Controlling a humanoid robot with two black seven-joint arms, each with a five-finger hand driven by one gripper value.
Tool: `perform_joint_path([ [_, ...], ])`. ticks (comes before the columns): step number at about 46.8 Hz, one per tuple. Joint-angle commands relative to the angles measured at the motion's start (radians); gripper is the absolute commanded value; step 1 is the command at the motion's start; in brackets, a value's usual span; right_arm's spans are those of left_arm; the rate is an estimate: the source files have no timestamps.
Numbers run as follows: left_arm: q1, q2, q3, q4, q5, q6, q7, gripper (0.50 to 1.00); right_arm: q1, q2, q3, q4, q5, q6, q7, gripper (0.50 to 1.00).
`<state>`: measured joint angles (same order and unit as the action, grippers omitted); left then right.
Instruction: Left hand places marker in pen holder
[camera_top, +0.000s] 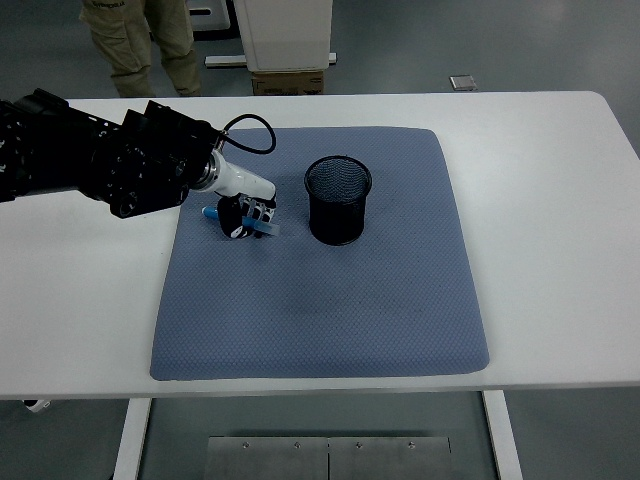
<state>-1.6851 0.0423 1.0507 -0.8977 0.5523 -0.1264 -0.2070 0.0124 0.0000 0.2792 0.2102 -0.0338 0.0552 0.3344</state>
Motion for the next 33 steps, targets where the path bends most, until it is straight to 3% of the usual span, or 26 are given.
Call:
perform_joint_path([
  [1, -0.001, -0.001, -0.002, -0.001, 0.0, 0.001, -0.002, 0.566, 0.001, 0.0, 0.0, 0.0, 0.0, 0.0, 0.0, 1.0],
  [7, 0.001, 0.001, -0.002, 0.0, 0.0, 0.001, -0.002, 0.59, 0.0, 0.0, 0.0, 0.0, 0.0, 0.0, 0.0, 1.0],
  [21, 0.001, -0.001, -0.002, -0.001, 0.0, 0.001, -0.002, 0.587, 0.0, 0.0, 0.0, 0.0, 0.0, 0.0, 0.0, 1.0],
  [33, 0.001, -0.001, -0.002, 0.0, 0.001, -0.001, -0.002, 0.54, 0.0, 0.0, 0.0, 0.0, 0.0, 0.0, 0.0, 1.0],
])
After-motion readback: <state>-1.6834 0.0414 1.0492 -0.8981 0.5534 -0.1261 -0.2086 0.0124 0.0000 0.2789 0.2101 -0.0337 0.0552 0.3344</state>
